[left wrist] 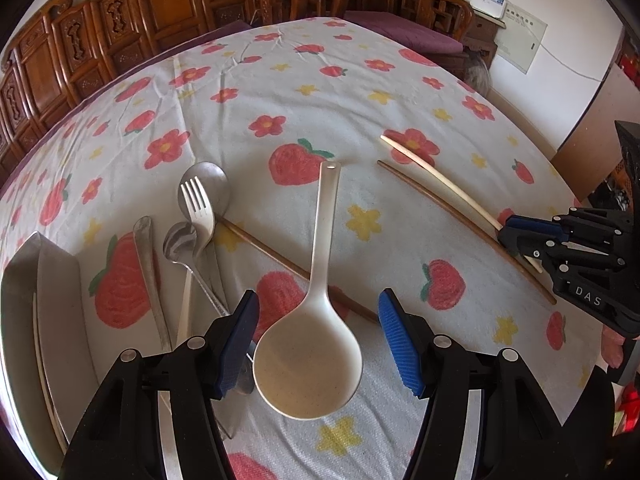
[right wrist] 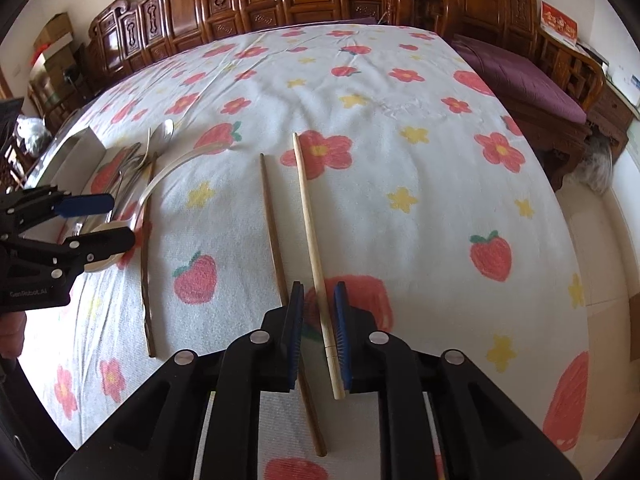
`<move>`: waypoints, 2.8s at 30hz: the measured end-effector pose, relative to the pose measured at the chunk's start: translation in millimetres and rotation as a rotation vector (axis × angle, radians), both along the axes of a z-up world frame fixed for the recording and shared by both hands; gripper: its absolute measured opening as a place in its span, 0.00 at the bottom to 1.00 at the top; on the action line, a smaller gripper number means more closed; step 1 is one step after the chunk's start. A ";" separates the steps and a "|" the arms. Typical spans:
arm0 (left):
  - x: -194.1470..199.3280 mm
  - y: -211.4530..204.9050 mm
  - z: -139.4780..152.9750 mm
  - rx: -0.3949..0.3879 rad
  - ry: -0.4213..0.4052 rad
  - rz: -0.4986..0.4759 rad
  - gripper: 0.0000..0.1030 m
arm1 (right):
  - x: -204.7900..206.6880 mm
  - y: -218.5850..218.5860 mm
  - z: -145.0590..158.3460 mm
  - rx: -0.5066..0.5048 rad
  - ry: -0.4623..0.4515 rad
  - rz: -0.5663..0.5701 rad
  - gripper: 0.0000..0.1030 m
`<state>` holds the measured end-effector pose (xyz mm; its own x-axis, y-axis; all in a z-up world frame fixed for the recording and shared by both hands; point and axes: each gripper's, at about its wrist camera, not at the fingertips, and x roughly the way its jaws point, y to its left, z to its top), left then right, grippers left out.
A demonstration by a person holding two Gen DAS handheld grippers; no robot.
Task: Organize utensils
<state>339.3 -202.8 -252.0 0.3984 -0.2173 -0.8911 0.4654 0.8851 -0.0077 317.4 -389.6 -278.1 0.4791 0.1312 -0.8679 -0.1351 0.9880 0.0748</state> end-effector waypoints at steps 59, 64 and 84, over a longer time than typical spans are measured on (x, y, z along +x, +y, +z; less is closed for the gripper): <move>-15.0 172.6 79.7 -0.043 -0.117 0.230 0.09 | -27.6 190.0 94.5 0.085 -0.137 0.284 0.06; -12.1 197.4 72.9 -0.053 -0.105 0.269 0.09 | -28.2 225.7 95.2 0.086 -0.129 0.324 0.06; -25.7 284.1 79.3 -0.103 -0.152 0.385 0.23 | 0.1 320.8 83.1 0.193 -0.054 0.323 0.06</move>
<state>313.6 81.3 -172.8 0.5931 -0.1113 -0.7974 0.1035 0.9927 -0.0616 317.5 -68.8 -194.9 0.4309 0.4418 -0.7869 -0.4466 0.8621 0.2395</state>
